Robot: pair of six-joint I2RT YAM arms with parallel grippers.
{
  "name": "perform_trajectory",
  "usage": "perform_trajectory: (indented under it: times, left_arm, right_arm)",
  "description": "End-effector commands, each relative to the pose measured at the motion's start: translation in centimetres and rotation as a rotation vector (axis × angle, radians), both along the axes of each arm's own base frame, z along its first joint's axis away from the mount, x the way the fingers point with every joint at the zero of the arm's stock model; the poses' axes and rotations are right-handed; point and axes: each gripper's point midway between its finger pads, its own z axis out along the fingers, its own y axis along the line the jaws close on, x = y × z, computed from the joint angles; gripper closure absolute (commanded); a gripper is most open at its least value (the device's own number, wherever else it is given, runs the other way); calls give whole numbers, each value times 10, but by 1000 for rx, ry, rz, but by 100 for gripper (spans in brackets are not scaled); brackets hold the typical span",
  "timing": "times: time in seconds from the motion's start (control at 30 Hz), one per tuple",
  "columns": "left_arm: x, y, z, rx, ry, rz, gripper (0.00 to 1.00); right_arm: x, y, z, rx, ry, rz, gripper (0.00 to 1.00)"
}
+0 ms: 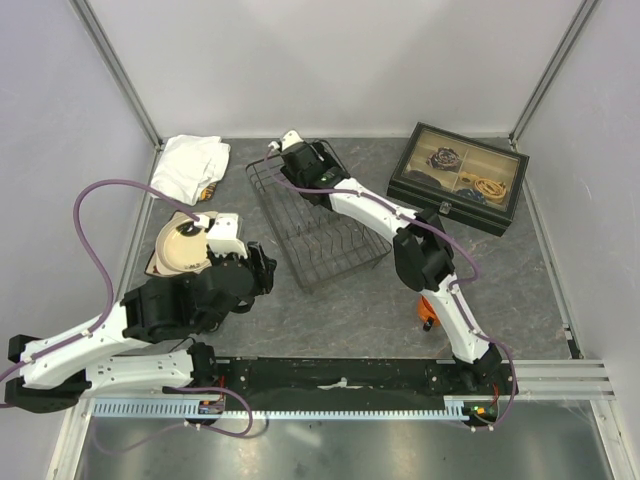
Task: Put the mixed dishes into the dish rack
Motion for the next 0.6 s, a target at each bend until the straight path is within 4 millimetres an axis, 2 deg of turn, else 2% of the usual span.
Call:
perform_trajectory:
  times: [0.0,0.27,0.57]
  left_arm:
    - [6,1,12,-42,-34,37,42]
    - [5,2,10,-56,-31,35,42]
    - [2,4,1,-59,-18,35,42]
  right_arm:
    - [11,7,41,-23,-144,-32,48]
    - [11,20,27,-85,-151,-10,49]
    - [13,22,15,-151,-164,-15,49]
